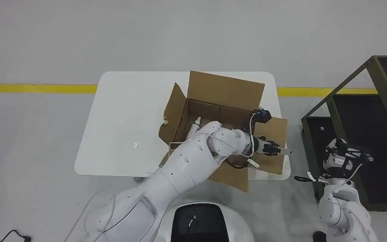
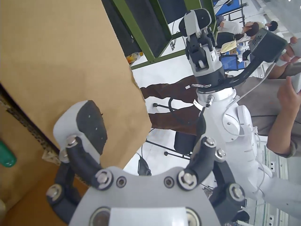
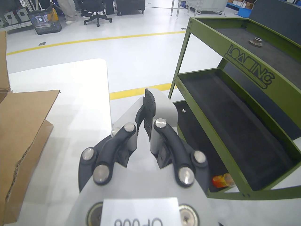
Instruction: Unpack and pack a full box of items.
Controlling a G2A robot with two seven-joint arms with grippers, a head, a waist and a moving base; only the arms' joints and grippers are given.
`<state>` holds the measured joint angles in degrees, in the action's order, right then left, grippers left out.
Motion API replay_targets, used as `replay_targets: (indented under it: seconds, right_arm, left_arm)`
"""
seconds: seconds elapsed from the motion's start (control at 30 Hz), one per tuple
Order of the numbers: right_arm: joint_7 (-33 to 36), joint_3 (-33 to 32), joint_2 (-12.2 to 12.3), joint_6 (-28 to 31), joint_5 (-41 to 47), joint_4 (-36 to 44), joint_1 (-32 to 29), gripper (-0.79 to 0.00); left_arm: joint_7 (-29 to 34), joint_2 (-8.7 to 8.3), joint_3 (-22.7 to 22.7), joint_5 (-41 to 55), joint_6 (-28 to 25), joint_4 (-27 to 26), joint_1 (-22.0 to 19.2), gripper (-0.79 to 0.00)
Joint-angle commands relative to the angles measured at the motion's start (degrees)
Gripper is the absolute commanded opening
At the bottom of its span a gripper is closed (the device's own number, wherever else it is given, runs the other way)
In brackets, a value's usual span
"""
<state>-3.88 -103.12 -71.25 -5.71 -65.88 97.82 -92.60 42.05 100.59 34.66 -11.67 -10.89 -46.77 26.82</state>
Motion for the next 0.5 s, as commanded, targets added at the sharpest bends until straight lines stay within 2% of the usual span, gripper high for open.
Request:
replay_targets:
  seconds: [0.0, 0.07, 0.17, 0.27, 0.33, 0.4, 0.43, 0.47]
  right_arm:
    - [0.3, -0.2, 0.0, 0.9, 1.4, 0.5, -0.1, -0.493]
    - [0.7, -0.4, -0.1, 2.1, 3.2, 1.0, -0.1, -0.422]
    - [2.6, -0.7, -0.2, 4.8, 7.8, 1.9, -0.2, -0.385]
    - [5.4, -1.3, -0.1, 7.8, 11.6, 3.1, -0.3, -0.311]
    - [8.0, -1.3, -0.1, 10.4, 15.3, 3.9, -0.3, -0.160]
    - [11.0, -1.7, 0.0, 12.9, 18.1, 5.2, -0.4, -0.142]
    - [12.4, -1.6, 0.1, 14.6, 18.5, 5.9, -0.5, -0.114]
    - [14.1, -1.4, 0.2, 16.3, 19.4, 6.7, -0.8, -0.052]
  left_arm:
    - [-0.1, -0.45, 1.3, -0.7, -0.5, -1.0, -0.5, 0.000]
    - [-0.2, -1.21, 2.8, -2.0, -1.5, -3.1, -0.8, 0.000]
    - [-0.5, -2.99, 4.9, -9.0, -1.3, -7.4, -1.1, 0.000]
    - [-0.6, -5.27, 7.0, -19.9, 2.1, -13.9, -0.2, 0.000]
    - [0.6, -6.78, 9.5, -23.2, 4.1, -19.7, 2.4, 0.000]
    - [2.4, -8.29, 12.8, -25.7, 5.8, -25.3, 5.4, 0.000]
    - [3.2, -9.03, 14.1, -28.2, 6.7, -28.1, 6.8, 0.000]
    - [4.0, -9.71, 15.4, -30.3, 7.4, -30.9, 8.4, 0.000]
